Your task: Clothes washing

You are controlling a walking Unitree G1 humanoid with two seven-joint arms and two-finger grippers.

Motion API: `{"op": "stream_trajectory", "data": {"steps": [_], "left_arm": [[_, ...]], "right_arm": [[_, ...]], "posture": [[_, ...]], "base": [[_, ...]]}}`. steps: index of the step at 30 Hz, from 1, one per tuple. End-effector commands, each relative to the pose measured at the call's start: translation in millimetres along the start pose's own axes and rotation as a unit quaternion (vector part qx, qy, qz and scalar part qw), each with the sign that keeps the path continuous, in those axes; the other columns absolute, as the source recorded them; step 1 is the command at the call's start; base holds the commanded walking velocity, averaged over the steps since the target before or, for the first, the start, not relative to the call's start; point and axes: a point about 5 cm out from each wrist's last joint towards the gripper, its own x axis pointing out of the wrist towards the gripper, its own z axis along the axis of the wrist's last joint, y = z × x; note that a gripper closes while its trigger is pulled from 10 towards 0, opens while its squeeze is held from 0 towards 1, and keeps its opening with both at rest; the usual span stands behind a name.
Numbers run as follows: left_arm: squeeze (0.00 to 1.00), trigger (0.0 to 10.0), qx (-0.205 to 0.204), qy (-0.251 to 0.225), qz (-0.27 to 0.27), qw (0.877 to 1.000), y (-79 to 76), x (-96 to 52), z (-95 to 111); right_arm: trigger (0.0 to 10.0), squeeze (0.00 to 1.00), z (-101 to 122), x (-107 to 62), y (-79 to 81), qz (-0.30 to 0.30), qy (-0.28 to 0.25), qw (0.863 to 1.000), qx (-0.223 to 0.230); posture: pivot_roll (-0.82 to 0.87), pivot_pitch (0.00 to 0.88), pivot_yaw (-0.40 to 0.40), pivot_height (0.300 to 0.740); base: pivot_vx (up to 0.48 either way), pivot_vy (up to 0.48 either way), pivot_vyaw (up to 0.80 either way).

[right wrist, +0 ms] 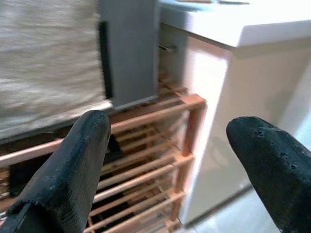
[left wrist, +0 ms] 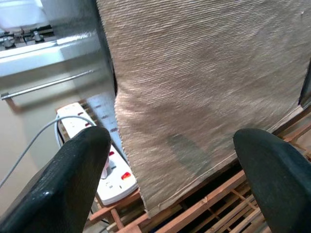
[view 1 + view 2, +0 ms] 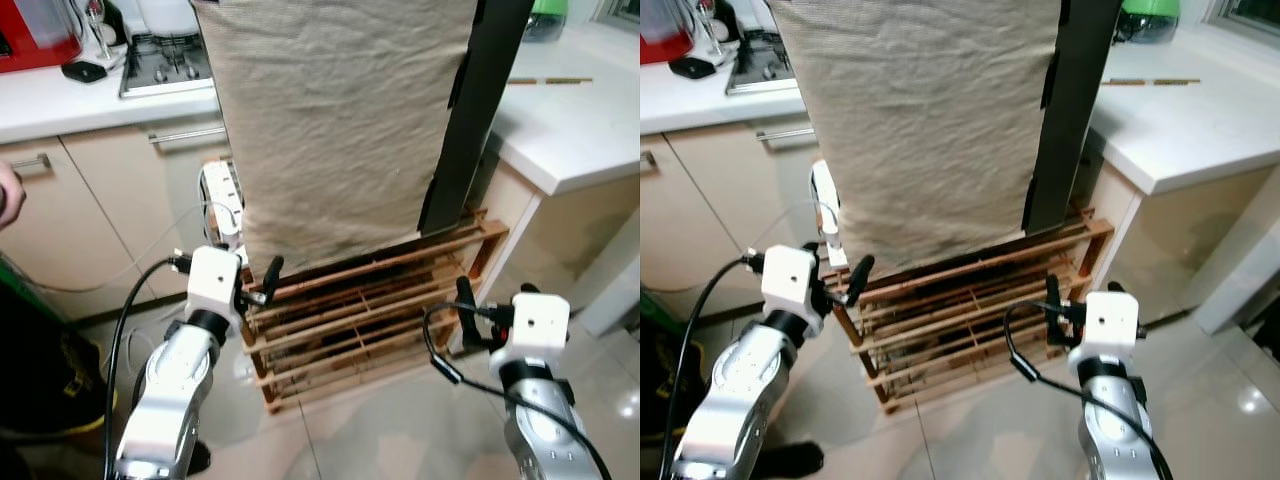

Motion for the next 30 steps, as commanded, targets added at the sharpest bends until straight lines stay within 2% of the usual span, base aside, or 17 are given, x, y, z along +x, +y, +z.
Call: {"op": "stream_trajectory", "data": {"steps": [1, 4, 10, 13, 15, 18, 20, 25, 30], "left_arm": [[0.00, 10.0, 0.012, 0.003, -0.001, 1.000, -0.3, 2.5, 0.4], [0.00, 10.0, 0.020, -0.001, -0.006, 1.000, -0.7, 3.6, 1.6], [0.00, 10.0, 0.009, -0.008, -0.007, 1.000, -1.2, 5.3, 4.4], [0.00, 10.0, 0.024, -0.009, -0.002, 1.000, -1.7, 9.2, 6.3], [0.00, 10.0, 0.007, -0.007, 0.000, 1.000, -2.7, 11.0, 8.3], [0.00, 10.0, 0.029, -0.011, -0.008, 0.999, -4.9, 10.6, 9.9], [0.00, 10.0, -0.001, -0.005, -0.007, 1.000, -4.7, 10.4, 7.9], [0.00, 10.0, 0.028, -0.009, 0.000, 1.000, -3.3, 11.7, 8.5], [0.00, 10.0, 0.027, -0.011, -0.003, 1.000, -5.2, 12.5, 8.8]], "right_arm": [[10.0, 0.00, -2.5, 0.4, -4.6, -0.014, 0.010, 1.000, 0.009], [10.0, 0.00, -2.4, 1.2, -5.8, -0.016, 0.012, 1.000, 0.009], [10.0, 0.00, -0.3, 3.2, -6.4, -0.018, 0.008, 1.000, 0.005], [10.0, 0.00, 0.6, 4.2, -4.2, -0.019, 0.010, 1.000, 0.007], [10.0, 0.00, 1.6, 4.3, -3.0, -0.016, 0.007, 1.000, 0.000], [10.0, 0.00, 1.3, 4.3, -2.2, -0.017, 0.008, 1.000, -0.002], [10.0, 0.00, 1.2, 3.8, -0.7, -0.015, 0.008, 1.000, -0.002], [10.0, 0.00, 2.6, 3.9, 3.1, -0.010, 0.007, 1.000, -0.004], [10.0, 0.00, 3.1, 3.9, 6.0, -0.007, 0.007, 1.000, -0.003]], "posture": [[-0.07, 0.000, 0.068, 0.740], [-0.07, 0.000, 0.069, 0.740], [-0.08, 0.000, 0.072, 0.740], [-0.08, 0.000, 0.067, 0.740], [-0.08, 0.000, 0.064, 0.740], [-0.07, 0.000, 0.061, 0.740], [-0.07, 0.000, 0.061, 0.740], [-0.07, 0.000, 0.059, 0.740], [-0.08, 0.000, 0.058, 0.740]], "base": [[0.000, 0.000, 0.00], [0.000, 0.000, 0.00], [0.000, 0.000, 0.00], [0.000, 0.000, -0.80], [0.000, 0.000, -0.80], [0.000, 0.000, -0.80], [0.000, -0.446, 0.00], [0.000, -0.480, -0.09], [0.000, -0.480, -0.44]]}}
